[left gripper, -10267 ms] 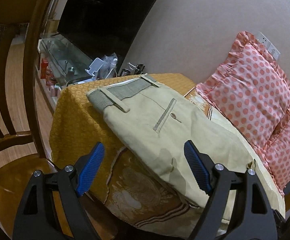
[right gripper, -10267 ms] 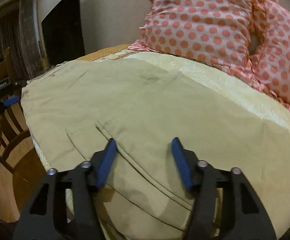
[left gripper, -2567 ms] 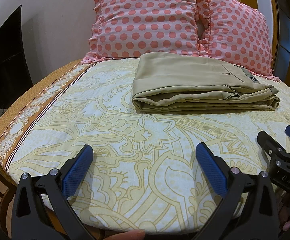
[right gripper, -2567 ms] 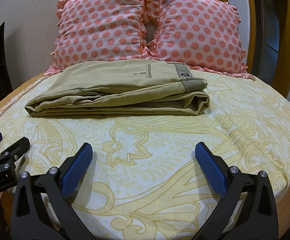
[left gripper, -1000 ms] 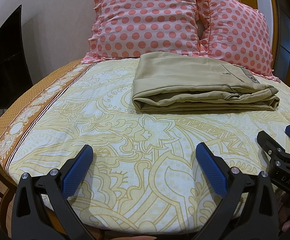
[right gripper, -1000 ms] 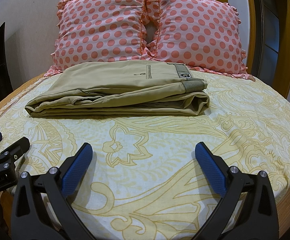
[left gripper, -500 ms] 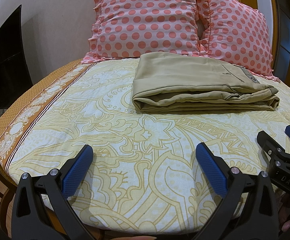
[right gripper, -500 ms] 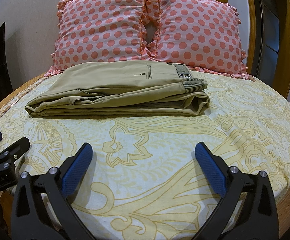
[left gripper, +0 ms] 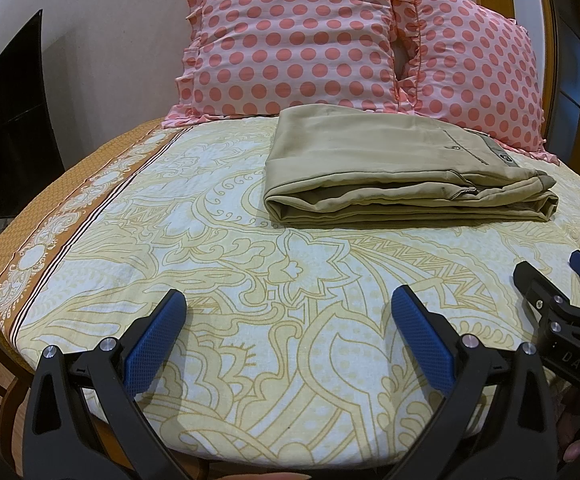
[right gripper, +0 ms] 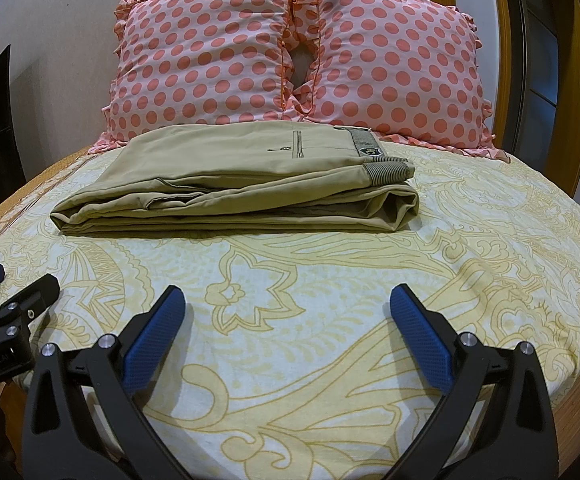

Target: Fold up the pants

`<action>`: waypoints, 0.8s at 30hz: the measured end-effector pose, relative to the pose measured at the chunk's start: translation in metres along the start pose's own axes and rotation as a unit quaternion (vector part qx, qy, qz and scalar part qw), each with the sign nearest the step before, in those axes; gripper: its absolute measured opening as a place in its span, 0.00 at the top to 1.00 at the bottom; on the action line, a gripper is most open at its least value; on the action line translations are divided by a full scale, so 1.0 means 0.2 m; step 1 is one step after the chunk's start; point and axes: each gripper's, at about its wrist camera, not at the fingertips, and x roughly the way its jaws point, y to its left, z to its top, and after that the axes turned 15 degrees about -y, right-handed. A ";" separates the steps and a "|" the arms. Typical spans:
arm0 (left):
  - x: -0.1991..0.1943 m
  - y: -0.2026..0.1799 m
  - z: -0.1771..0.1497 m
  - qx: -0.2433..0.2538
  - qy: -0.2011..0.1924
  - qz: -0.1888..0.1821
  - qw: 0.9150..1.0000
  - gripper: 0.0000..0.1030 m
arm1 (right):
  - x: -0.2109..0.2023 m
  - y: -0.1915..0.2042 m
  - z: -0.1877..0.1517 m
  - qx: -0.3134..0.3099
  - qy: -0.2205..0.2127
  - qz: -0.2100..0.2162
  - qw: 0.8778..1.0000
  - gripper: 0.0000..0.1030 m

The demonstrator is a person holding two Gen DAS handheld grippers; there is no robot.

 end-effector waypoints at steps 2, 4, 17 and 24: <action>0.00 0.00 0.00 0.000 0.000 0.000 1.000 0.01 | 0.00 0.00 0.00 0.000 0.000 0.000 1.000 0.02; 0.00 0.00 0.00 0.000 0.000 0.000 1.000 0.01 | 0.00 0.00 0.00 0.000 0.000 0.000 1.000 0.02; 0.00 0.00 0.00 0.000 0.000 0.000 1.000 0.01 | 0.00 0.00 0.00 0.000 -0.001 0.000 1.000 0.02; -0.01 0.00 0.00 0.001 0.000 -0.003 1.000 0.01 | 0.00 0.00 0.00 0.000 -0.001 0.000 1.000 0.02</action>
